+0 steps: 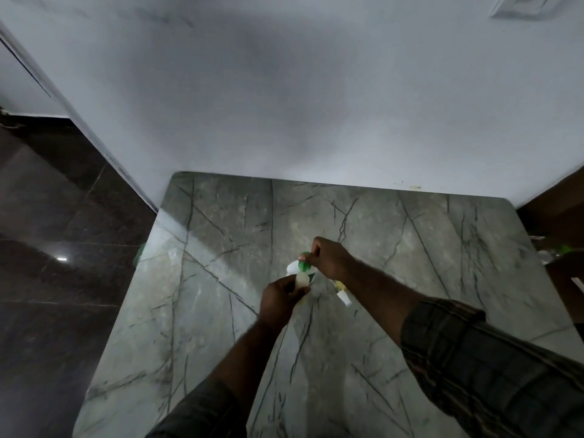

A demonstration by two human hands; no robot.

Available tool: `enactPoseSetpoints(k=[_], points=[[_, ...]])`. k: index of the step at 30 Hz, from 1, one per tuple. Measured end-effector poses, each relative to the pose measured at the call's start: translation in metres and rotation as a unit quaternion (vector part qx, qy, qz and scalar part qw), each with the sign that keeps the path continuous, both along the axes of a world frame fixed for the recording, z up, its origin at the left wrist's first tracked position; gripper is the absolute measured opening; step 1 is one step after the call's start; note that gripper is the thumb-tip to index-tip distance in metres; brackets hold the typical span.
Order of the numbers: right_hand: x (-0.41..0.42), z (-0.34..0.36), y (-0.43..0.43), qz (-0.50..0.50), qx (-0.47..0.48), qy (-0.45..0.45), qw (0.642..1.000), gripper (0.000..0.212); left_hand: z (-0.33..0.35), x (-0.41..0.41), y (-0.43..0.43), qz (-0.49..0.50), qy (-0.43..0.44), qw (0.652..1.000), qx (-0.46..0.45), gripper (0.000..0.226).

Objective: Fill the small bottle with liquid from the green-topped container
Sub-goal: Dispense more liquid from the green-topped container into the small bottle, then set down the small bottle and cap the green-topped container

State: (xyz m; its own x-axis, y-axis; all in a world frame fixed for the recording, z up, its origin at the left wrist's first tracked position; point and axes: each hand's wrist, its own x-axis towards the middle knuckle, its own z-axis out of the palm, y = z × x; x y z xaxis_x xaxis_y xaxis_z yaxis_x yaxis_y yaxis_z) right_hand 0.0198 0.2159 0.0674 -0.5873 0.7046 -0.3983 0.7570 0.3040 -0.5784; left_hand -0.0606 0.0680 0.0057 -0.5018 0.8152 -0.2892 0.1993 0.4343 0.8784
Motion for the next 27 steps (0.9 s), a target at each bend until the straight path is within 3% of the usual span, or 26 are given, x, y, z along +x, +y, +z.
enactPoseSetpoints(k=[20,24,27], points=[[0.008,0.007,-0.012,-0.047,-0.035,0.035,0.998,0.038,0.007,-0.001,-0.002,0.006,0.042,0.999,0.009,0.029],[0.031,0.002,-0.018,-0.166,-0.006,0.117,0.979,0.037,0.007,0.000,-0.003,0.014,0.030,0.999,0.017,0.029],[0.073,-0.018,-0.020,-0.337,0.065,0.146,0.928,0.026,0.006,-0.002,-0.004,0.022,0.012,0.999,0.029,0.030]])
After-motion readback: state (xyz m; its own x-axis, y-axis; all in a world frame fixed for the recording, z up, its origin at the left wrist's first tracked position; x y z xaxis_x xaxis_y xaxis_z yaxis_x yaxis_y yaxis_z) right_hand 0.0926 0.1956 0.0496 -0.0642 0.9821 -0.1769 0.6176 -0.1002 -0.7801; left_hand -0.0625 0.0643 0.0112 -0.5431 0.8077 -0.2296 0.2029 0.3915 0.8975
